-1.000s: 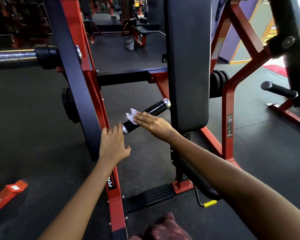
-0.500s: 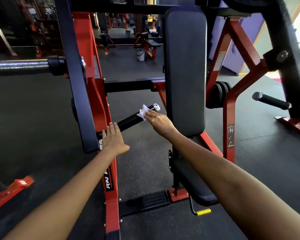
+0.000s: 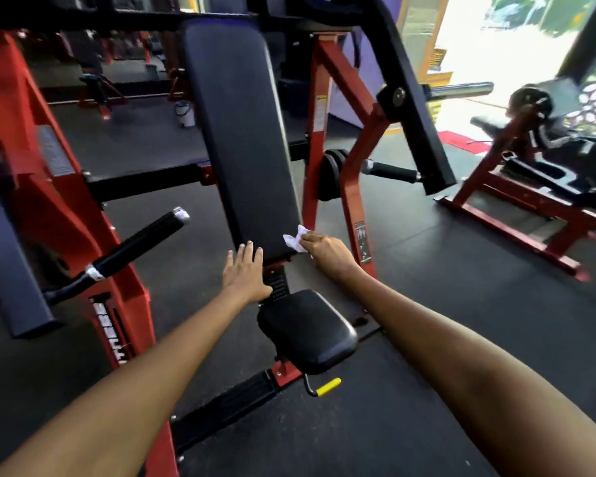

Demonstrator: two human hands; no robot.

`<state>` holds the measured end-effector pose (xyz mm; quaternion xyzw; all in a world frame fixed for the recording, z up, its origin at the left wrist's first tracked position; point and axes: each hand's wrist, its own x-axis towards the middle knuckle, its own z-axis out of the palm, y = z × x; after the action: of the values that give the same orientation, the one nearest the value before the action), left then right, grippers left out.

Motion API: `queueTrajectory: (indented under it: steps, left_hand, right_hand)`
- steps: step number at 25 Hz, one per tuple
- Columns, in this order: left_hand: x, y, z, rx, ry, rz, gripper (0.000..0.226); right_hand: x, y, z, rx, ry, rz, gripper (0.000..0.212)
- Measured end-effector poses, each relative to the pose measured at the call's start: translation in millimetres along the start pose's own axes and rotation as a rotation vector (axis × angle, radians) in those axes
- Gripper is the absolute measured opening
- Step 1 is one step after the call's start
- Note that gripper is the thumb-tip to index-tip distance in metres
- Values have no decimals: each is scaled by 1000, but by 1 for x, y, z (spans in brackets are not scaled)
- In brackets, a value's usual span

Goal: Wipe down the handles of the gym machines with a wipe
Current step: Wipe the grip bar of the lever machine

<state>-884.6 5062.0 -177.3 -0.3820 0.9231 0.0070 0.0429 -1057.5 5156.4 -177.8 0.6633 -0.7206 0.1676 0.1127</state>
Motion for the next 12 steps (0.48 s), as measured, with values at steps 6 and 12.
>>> queueTrajectory:
  steps: [6, 12]
  left_hand:
    - [45, 110, -13, 26, 32, 205, 88]
    - [120, 175, -24, 20, 84, 291, 87]
  right_hand:
    - [-39, 70, -40, -34, 135, 132, 46]
    - [-29, 157, -47, -115, 141, 264, 40]
